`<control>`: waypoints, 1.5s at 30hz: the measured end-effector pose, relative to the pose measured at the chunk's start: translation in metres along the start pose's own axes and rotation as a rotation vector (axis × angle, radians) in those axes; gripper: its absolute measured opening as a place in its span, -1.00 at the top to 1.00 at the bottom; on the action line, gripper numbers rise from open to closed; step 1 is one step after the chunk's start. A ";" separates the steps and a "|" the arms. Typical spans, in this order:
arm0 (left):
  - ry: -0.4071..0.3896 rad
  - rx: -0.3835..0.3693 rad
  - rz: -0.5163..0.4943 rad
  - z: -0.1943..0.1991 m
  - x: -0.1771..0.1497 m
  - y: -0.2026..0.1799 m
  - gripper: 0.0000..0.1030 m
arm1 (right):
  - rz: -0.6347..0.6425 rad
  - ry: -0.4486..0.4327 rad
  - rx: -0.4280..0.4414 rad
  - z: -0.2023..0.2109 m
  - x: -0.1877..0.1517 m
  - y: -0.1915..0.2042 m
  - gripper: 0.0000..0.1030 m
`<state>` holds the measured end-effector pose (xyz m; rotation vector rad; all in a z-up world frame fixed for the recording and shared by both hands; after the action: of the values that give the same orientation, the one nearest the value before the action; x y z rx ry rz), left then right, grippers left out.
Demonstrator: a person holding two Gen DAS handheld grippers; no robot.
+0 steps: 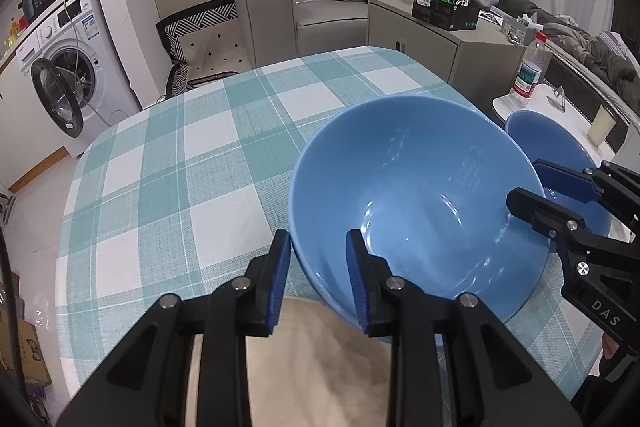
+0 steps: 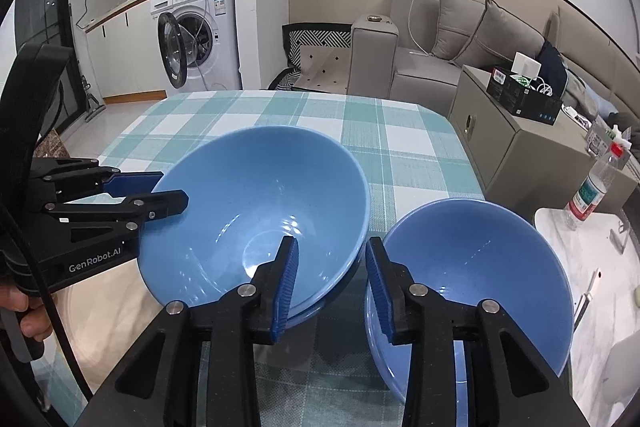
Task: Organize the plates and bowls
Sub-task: 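Lower the blue bowl into the other blue bowl and open both grippers, then move both grippers toward the third blue bowl beside the stacked bowls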
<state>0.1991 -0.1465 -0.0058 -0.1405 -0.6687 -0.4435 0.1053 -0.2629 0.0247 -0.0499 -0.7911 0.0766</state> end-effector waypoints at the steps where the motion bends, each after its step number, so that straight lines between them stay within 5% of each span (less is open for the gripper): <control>1: 0.000 0.001 -0.004 0.000 0.000 -0.001 0.44 | -0.002 -0.006 -0.002 0.001 0.000 -0.001 0.29; 6: -0.003 -0.026 0.019 0.002 0.000 0.000 0.29 | -0.018 -0.014 0.017 0.006 0.000 -0.008 0.07; 8: -0.010 -0.028 0.019 0.005 0.001 0.000 0.17 | -0.029 -0.029 0.024 0.010 0.001 -0.012 -0.14; 10: -0.022 -0.029 0.023 0.009 0.001 -0.001 0.04 | -0.034 -0.044 0.039 0.015 0.001 -0.015 -0.68; 14: -0.023 -0.044 0.050 0.017 0.003 -0.002 -0.29 | -0.036 -0.075 0.057 0.028 0.004 -0.018 -0.98; 17: -0.057 -0.058 0.083 0.027 0.005 -0.002 -0.80 | -0.056 -0.085 0.090 0.035 0.006 -0.024 -0.99; 23: -0.092 -0.097 0.109 0.040 0.006 -0.010 -1.00 | -0.105 -0.115 0.112 0.058 0.007 -0.044 -0.99; 37: -0.127 -0.139 0.049 0.058 0.004 -0.067 -1.00 | -0.270 -0.186 0.130 0.115 -0.016 -0.120 -0.99; 45: -0.122 -0.149 0.056 0.055 0.006 -0.088 -1.00 | -0.323 -0.206 0.061 0.129 -0.023 -0.145 -0.99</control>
<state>0.1332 -0.2132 0.0391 -0.3282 -0.7494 -0.4326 0.0047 -0.4070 0.1096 0.1458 -0.9930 -0.2028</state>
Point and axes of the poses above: each gripper's, at about its wrist camera, not at the fingertips, and z roughly against the way its jaws point, y to its left, x to its top, the point moved 2 cm from there along -z, roughly the way its jaws point
